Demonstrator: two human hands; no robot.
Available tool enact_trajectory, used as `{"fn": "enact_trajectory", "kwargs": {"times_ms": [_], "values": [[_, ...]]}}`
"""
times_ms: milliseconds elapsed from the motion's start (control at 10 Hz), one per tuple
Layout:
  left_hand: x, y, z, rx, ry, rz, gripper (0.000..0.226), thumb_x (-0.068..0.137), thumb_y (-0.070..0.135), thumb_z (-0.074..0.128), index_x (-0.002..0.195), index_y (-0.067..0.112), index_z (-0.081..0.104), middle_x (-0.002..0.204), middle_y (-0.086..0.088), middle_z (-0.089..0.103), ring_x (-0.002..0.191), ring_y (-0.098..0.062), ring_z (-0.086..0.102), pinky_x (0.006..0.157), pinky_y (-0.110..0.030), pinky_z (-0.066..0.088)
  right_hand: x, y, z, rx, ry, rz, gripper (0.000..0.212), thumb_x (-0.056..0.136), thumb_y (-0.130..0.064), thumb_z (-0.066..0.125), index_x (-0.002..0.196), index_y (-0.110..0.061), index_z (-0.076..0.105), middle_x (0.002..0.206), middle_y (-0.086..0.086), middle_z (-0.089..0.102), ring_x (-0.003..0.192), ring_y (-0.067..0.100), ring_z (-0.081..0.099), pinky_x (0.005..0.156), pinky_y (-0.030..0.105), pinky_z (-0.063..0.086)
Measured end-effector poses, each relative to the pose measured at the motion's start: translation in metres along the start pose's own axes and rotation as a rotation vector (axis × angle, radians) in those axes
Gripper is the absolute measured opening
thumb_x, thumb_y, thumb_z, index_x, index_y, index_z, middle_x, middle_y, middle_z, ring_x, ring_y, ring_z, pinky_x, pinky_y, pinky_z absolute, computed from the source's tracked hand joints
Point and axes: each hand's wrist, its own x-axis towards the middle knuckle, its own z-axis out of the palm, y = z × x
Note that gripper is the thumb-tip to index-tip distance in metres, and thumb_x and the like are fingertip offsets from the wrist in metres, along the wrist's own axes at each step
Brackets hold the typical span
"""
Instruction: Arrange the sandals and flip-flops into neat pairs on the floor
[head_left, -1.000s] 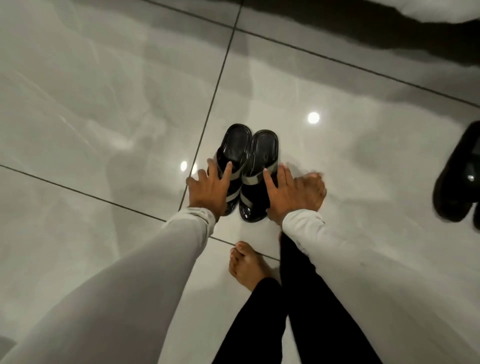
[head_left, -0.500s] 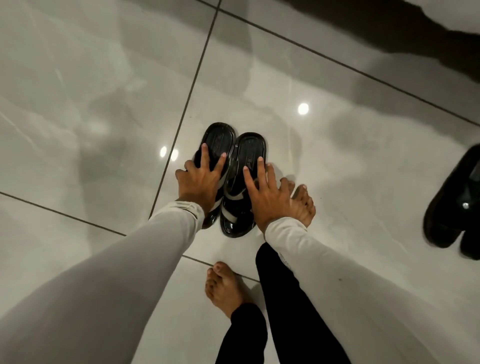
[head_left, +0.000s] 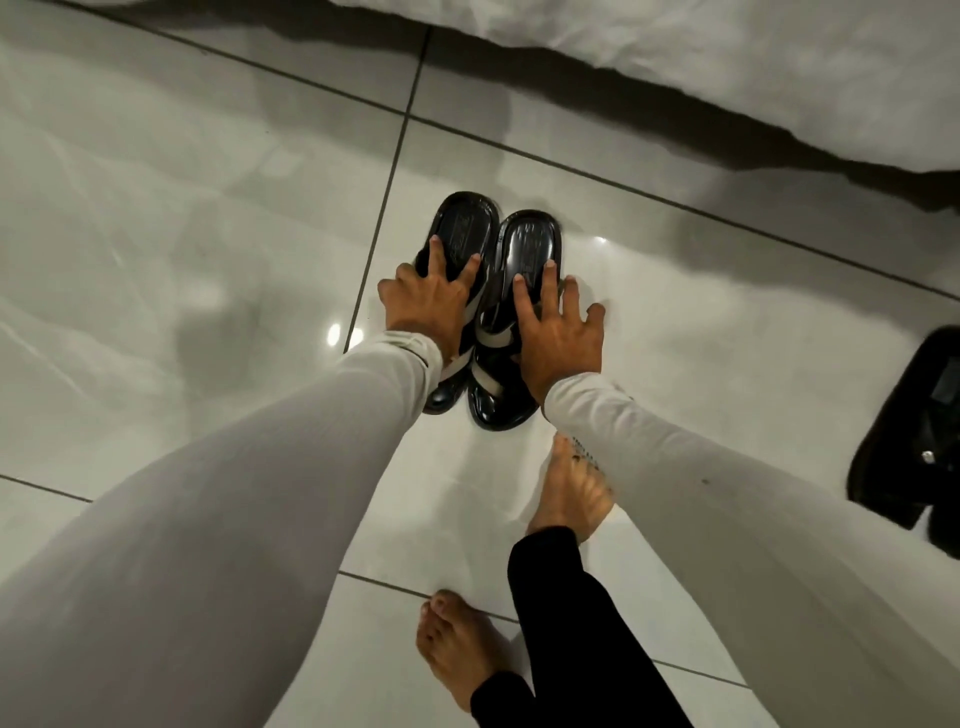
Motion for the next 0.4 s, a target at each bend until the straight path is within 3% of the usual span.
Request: {"fn": "enact_trajectory", "kwargs": {"times_ms": [200, 400], "values": [[0.005, 0.001, -0.02, 0.06, -0.036, 0.025, 0.115, 0.079, 0.042, 0.081, 0.159, 0.039, -0.003, 0.168, -0.014, -0.001, 0.127, -0.04, 0.05, 0.094, -0.049, 0.048, 0.009, 0.007, -0.011, 0.028, -0.035, 0.008, 0.089, 0.094, -0.043, 0.06, 0.161, -0.021, 0.006, 0.167, 0.02, 0.002, 0.152, 0.04, 0.015, 0.115, 0.06, 0.027], [-0.033, 0.006, -0.028, 0.065, -0.014, 0.012, 0.102, 0.088, 0.038, 0.071, 0.16, 0.032, 0.0, 0.167, -0.019, -0.003, 0.133, -0.045, 0.044, 0.107, -0.056, 0.038, -0.017, 0.022, -0.044, 0.042, -0.059, -0.08, 0.105, 0.085, -0.037, 0.073, 0.161, -0.019, 0.003, 0.166, 0.024, 0.0, 0.153, 0.041, 0.013, 0.116, 0.058, 0.028]]}}
